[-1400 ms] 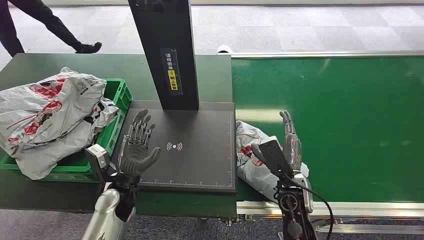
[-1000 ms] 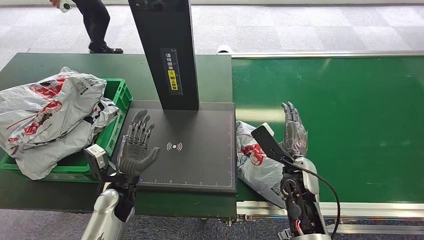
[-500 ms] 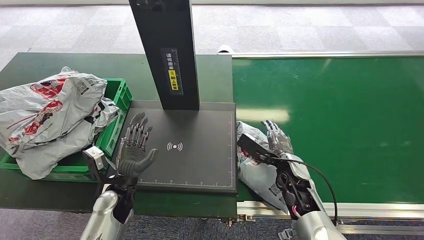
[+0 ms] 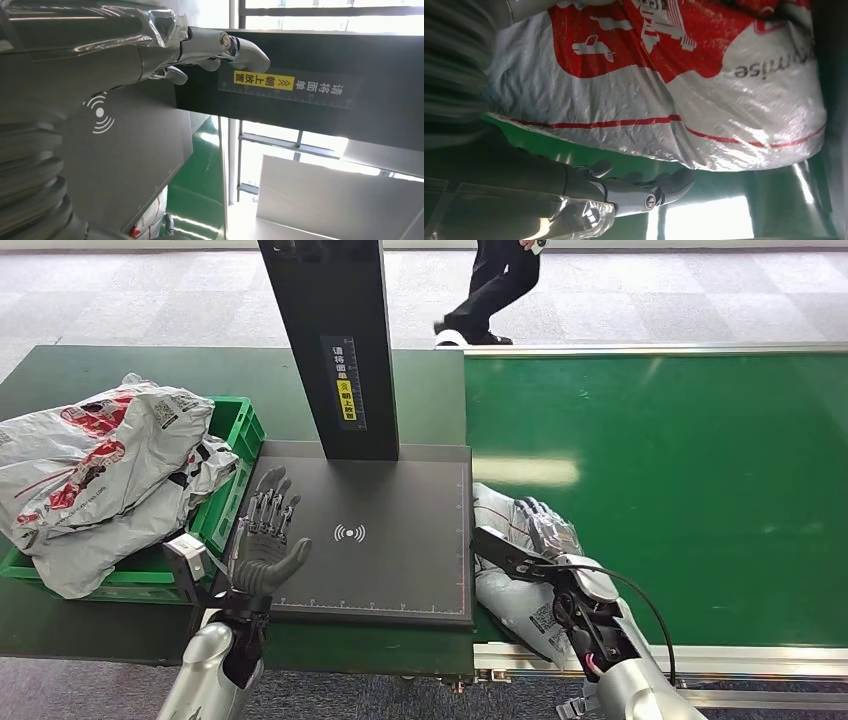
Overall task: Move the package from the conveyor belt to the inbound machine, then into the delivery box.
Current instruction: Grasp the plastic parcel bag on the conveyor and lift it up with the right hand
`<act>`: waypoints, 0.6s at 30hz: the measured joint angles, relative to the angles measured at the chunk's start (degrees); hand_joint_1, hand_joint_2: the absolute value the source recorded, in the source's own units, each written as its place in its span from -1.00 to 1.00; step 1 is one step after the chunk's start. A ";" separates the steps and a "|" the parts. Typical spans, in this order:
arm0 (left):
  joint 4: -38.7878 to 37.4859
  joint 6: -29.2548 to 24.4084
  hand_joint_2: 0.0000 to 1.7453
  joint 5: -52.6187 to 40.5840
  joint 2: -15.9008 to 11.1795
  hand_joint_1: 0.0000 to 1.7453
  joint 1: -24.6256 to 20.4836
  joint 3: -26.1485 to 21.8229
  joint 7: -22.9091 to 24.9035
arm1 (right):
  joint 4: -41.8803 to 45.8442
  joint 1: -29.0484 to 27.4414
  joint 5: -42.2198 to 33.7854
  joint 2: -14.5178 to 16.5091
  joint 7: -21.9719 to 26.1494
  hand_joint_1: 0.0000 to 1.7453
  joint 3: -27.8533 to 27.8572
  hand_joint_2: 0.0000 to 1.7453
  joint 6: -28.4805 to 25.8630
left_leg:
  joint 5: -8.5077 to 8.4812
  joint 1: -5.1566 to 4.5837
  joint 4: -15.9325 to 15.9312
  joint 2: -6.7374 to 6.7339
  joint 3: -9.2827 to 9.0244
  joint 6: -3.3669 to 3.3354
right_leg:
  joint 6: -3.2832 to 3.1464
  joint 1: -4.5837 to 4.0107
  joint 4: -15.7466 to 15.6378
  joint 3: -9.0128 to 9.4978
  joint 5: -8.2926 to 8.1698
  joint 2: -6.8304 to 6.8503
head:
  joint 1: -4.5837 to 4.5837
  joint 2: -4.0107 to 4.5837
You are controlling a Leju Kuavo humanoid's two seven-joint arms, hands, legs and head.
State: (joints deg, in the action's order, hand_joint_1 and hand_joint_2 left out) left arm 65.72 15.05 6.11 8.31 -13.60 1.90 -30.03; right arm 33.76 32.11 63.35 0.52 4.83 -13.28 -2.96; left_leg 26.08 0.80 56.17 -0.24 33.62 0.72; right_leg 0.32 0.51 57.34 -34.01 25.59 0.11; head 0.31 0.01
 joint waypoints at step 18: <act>-1.47 -1.41 1.00 1.11 -0.79 -1.00 -0.40 0.31 0.00 | -0.76 0.57 0.54 -2.68 -4.46 0.30 -11.96 1.00 3.63 | 0.01 -0.01 0.01 0.02 -0.39 0.00 | 0.02 0.01 -0.03 0.38 0.04 0.05 | 0.00 0.00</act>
State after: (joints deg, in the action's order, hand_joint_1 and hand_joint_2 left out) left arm 64.25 13.64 7.22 7.51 -14.01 2.21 -30.03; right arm 33.00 32.69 63.89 -2.16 0.37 -25.24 0.68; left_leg 26.10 0.79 56.18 -0.22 33.23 0.72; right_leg 0.34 0.52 57.31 -33.63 25.63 0.16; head 0.31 0.01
